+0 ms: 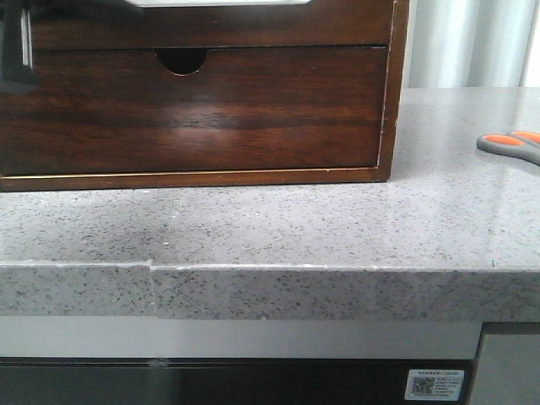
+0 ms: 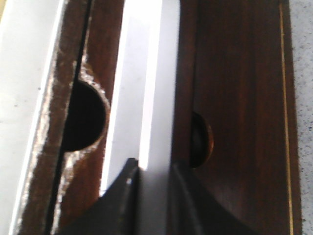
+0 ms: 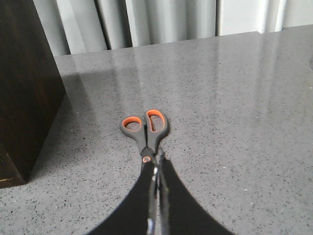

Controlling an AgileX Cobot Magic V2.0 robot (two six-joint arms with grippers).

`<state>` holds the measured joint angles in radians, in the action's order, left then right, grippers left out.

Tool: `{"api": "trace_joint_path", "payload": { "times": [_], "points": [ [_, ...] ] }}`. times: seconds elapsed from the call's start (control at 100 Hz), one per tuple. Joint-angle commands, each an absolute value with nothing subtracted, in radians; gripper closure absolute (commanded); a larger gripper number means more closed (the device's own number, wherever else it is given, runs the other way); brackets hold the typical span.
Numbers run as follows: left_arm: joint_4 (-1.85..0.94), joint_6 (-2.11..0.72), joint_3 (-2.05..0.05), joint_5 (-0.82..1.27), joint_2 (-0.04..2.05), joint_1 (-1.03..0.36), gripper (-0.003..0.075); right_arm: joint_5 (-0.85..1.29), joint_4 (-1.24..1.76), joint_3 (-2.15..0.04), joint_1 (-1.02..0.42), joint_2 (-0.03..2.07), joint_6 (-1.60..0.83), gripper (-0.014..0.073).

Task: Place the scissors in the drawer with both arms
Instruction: 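Hook the left gripper into the drawer's finger hole, then pull the drawer open toward the robot with the left gripper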

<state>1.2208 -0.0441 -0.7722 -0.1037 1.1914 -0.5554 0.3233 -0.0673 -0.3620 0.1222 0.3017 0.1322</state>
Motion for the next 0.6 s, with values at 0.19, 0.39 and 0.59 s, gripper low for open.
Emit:
{"api": "trace_joint_path", "payload": {
  "times": [0.19, 0.39, 0.59],
  "points": [
    [1.218, -0.033, -0.799, -0.137, 1.166, -0.564, 0.0738, 0.248, -0.068, -0.395, 0.123, 0.317, 0.131, 0.0655],
    [1.218, -0.029, -0.792, -0.135, 1.120, -0.610, 0.0738, 0.248, -0.068, -0.395, 0.123, 0.317, 0.131, 0.0655],
    [1.214, -0.023, -0.717, -0.133, 1.034, -0.680, 0.0738, 0.248, -0.068, -0.395, 0.123, 0.317, 0.131, 0.0655]
  ]
}}
